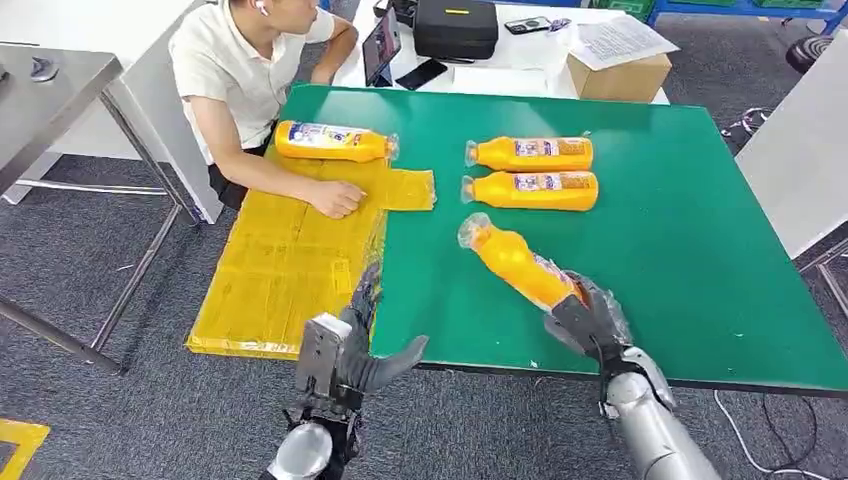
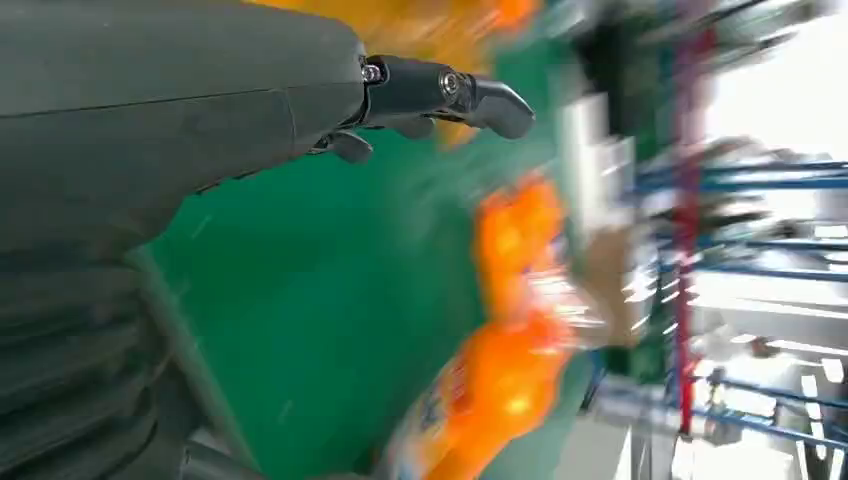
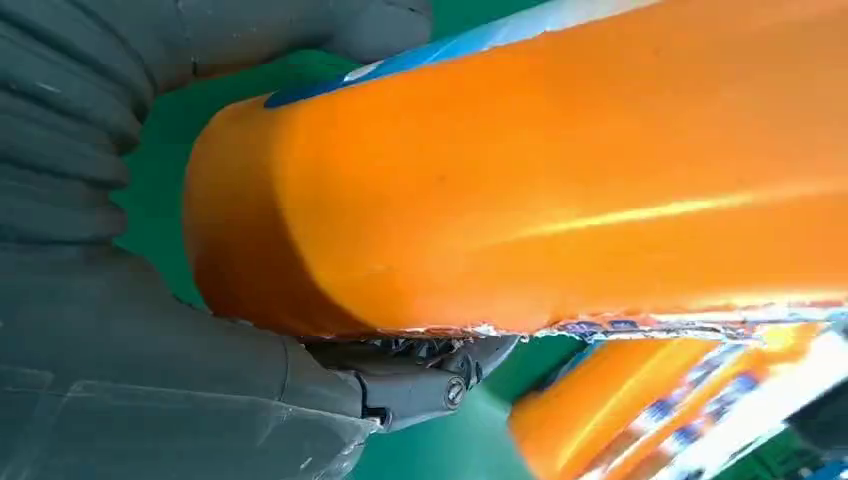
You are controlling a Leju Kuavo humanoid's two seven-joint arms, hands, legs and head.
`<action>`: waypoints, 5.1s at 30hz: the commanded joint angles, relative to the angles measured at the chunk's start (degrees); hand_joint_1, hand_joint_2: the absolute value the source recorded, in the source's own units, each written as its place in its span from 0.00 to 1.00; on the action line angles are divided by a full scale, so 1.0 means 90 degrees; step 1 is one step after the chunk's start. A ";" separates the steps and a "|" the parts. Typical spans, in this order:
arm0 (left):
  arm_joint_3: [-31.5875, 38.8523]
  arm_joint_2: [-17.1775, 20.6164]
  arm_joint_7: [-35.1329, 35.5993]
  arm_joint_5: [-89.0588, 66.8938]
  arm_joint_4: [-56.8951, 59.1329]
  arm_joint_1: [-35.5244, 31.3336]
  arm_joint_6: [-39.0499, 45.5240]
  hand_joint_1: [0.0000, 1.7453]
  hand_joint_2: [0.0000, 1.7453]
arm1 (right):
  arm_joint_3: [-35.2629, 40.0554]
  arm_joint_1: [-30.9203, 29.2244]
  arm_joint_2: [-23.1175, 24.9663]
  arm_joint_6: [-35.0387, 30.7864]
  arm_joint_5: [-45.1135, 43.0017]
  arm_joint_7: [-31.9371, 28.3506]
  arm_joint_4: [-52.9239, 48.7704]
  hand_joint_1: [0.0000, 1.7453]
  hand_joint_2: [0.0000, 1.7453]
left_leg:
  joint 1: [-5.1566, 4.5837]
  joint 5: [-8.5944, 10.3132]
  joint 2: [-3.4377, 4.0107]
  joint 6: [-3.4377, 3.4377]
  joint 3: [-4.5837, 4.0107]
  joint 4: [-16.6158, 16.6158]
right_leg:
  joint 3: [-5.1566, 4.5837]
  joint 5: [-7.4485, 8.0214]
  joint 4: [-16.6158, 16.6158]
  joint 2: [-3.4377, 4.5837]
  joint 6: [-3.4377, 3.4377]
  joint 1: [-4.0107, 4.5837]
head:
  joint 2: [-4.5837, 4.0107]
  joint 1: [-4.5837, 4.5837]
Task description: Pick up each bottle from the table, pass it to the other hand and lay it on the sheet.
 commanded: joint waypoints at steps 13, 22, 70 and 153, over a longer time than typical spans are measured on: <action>-0.0121 0.0376 0.0302 0.1129 0.0974 -0.0329 -0.0340 0.00 1.00 | 0.0085 0.0514 0.0546 0.0101 -0.0685 -0.0278 -0.1136 1.00 1.00 | 0.0001 -0.0001 -0.0003 -0.0015 -0.0033 -0.0011 | -0.0028 -0.0004 -0.0005 0.0008 -0.0015 0.0000 | 0.0000 0.0000; -0.0444 0.0580 0.0456 0.1588 0.0834 -0.0392 -0.0818 0.00 1.00 | 0.0441 0.0605 0.0742 0.0041 -0.0910 -0.0347 -0.1603 1.00 1.00 | -0.0001 0.0001 0.0000 -0.0010 -0.0062 -0.0004 | -0.0057 -0.0002 0.0003 0.0009 -0.0010 -0.0002 | 0.0000 0.0000; -0.0297 0.0345 -0.0095 0.2438 -0.0295 -0.0655 -0.0401 1.00 1.00 | 0.3574 0.0857 0.1817 -0.0437 -0.1392 -0.0412 -0.0986 0.00 1.00 | 0.0012 -0.0005 -0.0015 -0.0016 -0.0065 -0.0005 | -0.0059 -0.0015 0.0003 -0.0005 -0.0016 0.0008 | 0.0000 0.0000; 0.0549 0.0481 -0.0405 -0.4776 0.3299 -0.3445 -0.0141 0.00 1.00 | 0.4547 0.1008 0.1495 -0.2994 -0.1392 -0.1377 -0.3675 0.00 1.00 | 0.0012 0.0008 -0.0011 -0.0021 -0.0071 -0.0002 | -0.0064 -0.0008 0.0014 0.0001 -0.0016 0.0007 | 0.0000 0.0005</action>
